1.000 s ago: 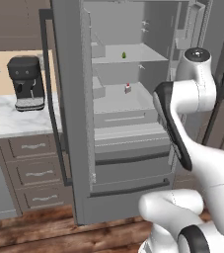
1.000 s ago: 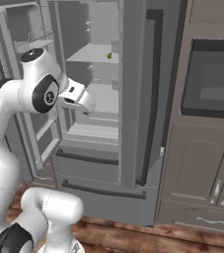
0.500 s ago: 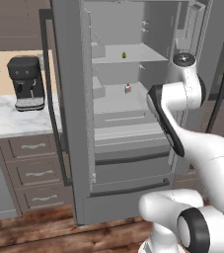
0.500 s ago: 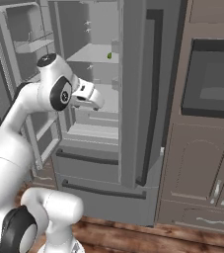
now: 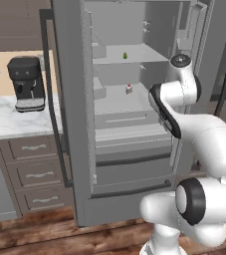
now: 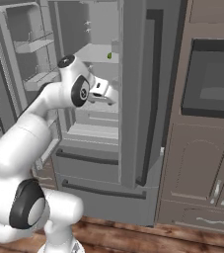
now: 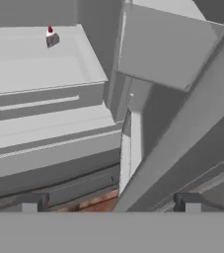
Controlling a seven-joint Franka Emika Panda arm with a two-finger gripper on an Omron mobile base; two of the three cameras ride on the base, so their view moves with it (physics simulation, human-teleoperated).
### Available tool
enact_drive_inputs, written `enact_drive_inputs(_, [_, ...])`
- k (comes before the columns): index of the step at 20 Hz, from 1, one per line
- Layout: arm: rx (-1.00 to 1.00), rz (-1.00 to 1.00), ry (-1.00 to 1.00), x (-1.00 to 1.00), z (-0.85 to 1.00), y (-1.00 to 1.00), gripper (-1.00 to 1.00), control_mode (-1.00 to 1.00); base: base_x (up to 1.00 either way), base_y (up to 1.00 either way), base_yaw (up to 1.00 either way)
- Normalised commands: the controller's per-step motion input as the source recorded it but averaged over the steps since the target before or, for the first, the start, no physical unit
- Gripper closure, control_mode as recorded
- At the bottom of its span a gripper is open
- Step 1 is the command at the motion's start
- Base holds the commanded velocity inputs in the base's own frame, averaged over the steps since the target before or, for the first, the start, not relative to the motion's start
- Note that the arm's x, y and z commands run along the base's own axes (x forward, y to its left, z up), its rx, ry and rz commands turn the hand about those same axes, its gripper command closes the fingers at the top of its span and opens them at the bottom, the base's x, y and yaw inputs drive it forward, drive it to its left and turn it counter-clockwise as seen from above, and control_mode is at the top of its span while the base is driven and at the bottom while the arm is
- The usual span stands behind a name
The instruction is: Take the lemon wedge from the fridge and place it on the plate with fish on the dining counter.
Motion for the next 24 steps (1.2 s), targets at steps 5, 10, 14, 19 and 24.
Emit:
enact_drive_inputs(5, [-0.08, -0.06, -0.04, 0.66, -0.13, -0.02, -1.0, -1.0, 0.0, 0.0, 0.0])
enact_drive_inputs(10, [-0.05, -0.05, -0.01, 0.47, -0.1, -0.11, -1.0, -1.0, 0.0, 0.0, 0.0])
enact_drive_inputs(14, [-0.01, -0.02, -0.02, 0.27, -0.06, -0.33, -1.0, -1.0, 0.0, 0.0, 0.0])
enact_drive_inputs(19, [-0.02, 0.0, -0.03, 0.27, -0.08, -0.39, -1.0, -1.0, 0.0, 0.0, 0.0])
enact_drive_inputs(24, [-0.04, -0.05, 0.0, -0.24, -0.2, -0.86, -1.0, -1.0, 0.0, 0.0, 0.0])
